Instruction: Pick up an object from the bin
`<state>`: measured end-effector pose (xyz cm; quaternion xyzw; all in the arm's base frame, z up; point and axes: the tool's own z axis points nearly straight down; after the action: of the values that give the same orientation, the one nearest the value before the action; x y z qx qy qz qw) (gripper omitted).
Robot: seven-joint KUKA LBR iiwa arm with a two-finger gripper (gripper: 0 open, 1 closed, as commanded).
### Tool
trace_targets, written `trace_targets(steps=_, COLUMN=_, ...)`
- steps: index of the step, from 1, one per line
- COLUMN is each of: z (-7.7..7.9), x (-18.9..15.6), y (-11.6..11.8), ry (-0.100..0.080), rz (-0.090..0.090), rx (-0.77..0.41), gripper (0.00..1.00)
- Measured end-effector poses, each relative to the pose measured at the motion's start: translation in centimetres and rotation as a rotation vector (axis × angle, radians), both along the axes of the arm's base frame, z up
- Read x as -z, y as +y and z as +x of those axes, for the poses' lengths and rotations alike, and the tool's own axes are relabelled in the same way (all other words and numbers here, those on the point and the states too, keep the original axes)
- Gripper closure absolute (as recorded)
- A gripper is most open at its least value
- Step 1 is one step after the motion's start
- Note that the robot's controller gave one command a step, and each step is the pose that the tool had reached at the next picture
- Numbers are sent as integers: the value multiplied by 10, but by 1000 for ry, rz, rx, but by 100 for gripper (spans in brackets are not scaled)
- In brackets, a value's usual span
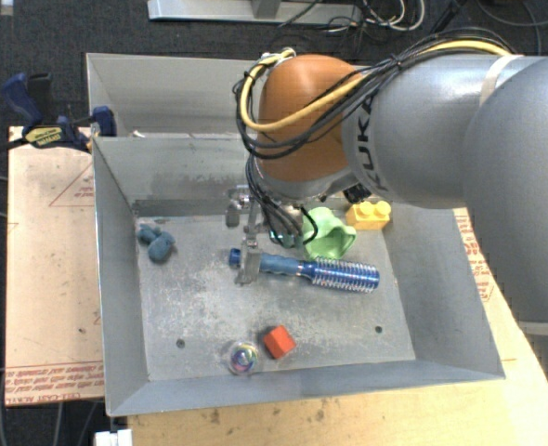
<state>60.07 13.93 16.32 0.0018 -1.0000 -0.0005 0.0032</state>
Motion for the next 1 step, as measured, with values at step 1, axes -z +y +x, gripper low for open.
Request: trace_targets(steps=1, z=26, x=76, y=-92, ry=-3, rz=-3, rx=-145, gripper=0)
